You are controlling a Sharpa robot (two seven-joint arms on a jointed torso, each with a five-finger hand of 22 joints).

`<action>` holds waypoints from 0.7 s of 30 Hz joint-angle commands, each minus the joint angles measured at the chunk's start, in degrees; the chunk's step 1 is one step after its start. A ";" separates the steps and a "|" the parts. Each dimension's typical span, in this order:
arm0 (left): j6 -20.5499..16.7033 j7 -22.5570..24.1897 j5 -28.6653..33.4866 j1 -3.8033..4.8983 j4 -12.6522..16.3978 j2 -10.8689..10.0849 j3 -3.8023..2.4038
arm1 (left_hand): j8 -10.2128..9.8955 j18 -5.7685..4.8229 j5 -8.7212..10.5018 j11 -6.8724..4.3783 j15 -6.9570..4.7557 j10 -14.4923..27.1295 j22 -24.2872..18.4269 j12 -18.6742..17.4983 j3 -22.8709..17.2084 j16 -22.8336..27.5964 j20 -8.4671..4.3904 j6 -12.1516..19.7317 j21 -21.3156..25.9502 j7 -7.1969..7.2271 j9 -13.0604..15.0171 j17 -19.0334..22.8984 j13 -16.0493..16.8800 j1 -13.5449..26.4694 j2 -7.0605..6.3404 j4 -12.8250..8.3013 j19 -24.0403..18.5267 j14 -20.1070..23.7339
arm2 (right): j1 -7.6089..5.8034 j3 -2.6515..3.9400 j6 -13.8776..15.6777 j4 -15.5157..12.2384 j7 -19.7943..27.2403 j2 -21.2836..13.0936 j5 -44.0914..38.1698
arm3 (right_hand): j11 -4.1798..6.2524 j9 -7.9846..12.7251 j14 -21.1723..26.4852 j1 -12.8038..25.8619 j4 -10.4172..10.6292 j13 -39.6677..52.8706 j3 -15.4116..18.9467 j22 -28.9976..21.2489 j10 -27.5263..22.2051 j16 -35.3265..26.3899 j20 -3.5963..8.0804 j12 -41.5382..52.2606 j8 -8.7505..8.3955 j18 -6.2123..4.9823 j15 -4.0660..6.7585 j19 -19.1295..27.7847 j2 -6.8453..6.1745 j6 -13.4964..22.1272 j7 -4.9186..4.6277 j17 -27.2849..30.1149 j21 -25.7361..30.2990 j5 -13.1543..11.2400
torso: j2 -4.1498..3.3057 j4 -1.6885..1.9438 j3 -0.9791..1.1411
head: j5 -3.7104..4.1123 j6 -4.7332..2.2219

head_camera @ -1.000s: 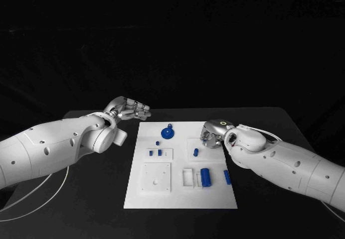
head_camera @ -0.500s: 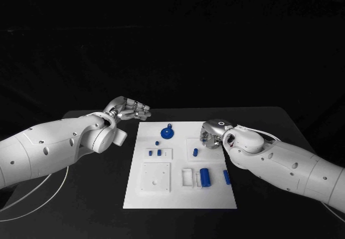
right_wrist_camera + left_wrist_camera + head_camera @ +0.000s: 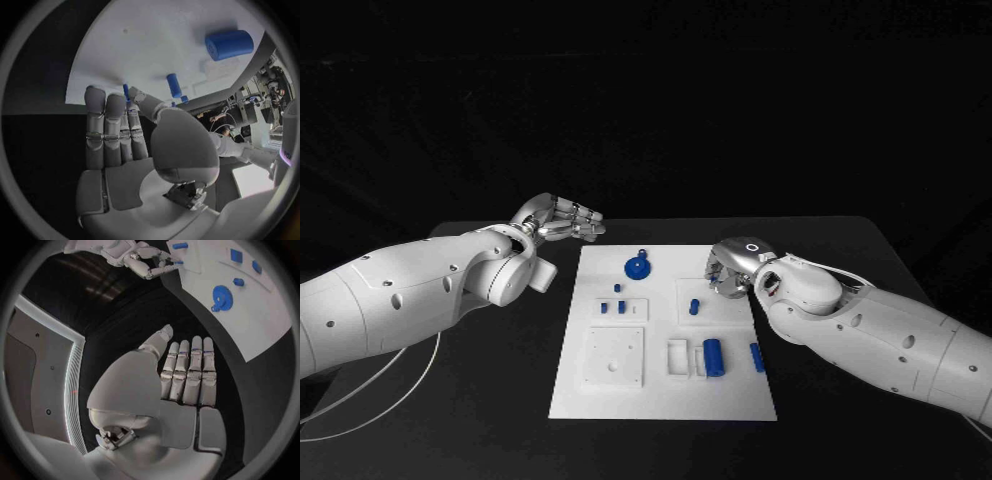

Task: Assemble the parts on the task board

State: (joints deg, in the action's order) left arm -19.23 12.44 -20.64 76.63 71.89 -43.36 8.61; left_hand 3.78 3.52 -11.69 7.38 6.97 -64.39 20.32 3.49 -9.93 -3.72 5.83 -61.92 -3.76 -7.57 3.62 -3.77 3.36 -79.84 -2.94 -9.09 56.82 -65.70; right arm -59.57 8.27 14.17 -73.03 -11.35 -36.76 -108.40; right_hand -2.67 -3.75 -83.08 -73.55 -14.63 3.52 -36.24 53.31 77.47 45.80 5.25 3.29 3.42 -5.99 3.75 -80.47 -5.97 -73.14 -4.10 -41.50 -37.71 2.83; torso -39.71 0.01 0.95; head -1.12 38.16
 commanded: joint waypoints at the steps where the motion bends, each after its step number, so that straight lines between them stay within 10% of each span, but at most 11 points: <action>1: 0.65 0.98 0.60 0.16 -0.09 0.09 -0.06 | -0.10 -0.02 -0.33 0.04 -0.10 0.29 -0.07 -0.07 -0.09 0.23 -0.05 -0.02 -0.38 -0.13 -0.03 0.05 -0.09 -0.10 0.45 -0.30 0.33 0.14 | -0.06 0.60 2.77 -1.22 0.24 -0.63 -0.40 | 1.76 -0.06 0.04 -0.55 0.25 0.07 -0.03 0.44 2.27 -0.42 0.36 0.16 0.22 -0.75 0.44 -0.27 -0.11 -0.33 -0.12 -0.14 0.19 -0.06 | -0.01 -0.10 0.01 | -0.10 -0.13; 9: 0.71 1.02 0.94 0.16 -0.25 0.17 -0.06 | -0.11 -0.02 -0.43 0.06 -0.09 0.35 -0.18 -0.06 -0.14 0.24 -0.05 -0.02 -0.41 -0.14 -0.03 0.06 -0.09 -0.07 0.52 -0.40 0.33 0.18 | -0.06 2.58 5.09 -4.70 3.56 -2.11 5.77 | 1.76 -0.06 0.07 -0.62 0.61 0.06 0.04 1.63 2.18 -0.81 0.34 0.15 0.22 -0.71 0.42 -0.49 -0.10 -0.31 -0.15 -0.31 1.33 -0.07 | 0.01 -0.06 0.01 | -0.97 -0.17; 21: 0.04 1.57 1.69 0.16 0.17 0.61 -0.06 | -0.11 0.00 -0.47 0.06 -0.10 0.34 -0.33 -0.06 -0.17 0.23 -0.05 0.02 -0.47 -0.15 -0.03 0.05 -0.09 0.05 0.62 -0.52 0.37 0.16 | 1.81 2.97 6.49 -11.02 8.05 -0.75 13.54 | 1.69 -0.06 -0.08 -0.82 0.62 0.06 0.94 2.99 1.89 -1.14 0.29 0.14 0.21 -0.88 0.38 -1.13 0.54 -0.02 -0.24 -0.43 2.78 -0.07 | 0.06 0.07 -0.16 | -4.26 -0.08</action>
State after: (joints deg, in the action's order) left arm -19.22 12.82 -19.75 76.63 71.83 -42.95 8.61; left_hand 3.78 3.51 -11.92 7.37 6.97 -64.39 20.03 3.49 -10.08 -3.72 5.83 -61.92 -4.08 -7.57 3.62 -3.77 3.36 -79.83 -2.94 -9.24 56.82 -65.71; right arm -58.06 11.23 19.55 -83.29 -6.25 -37.91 -98.06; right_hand -2.55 -3.74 -83.09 -74.09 -14.08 3.51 -35.63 56.25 77.71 44.92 5.54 3.05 3.42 -5.77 3.74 -81.21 -5.89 -73.14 -4.10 -41.87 -35.26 2.61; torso -39.68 -0.03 0.87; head -4.58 38.03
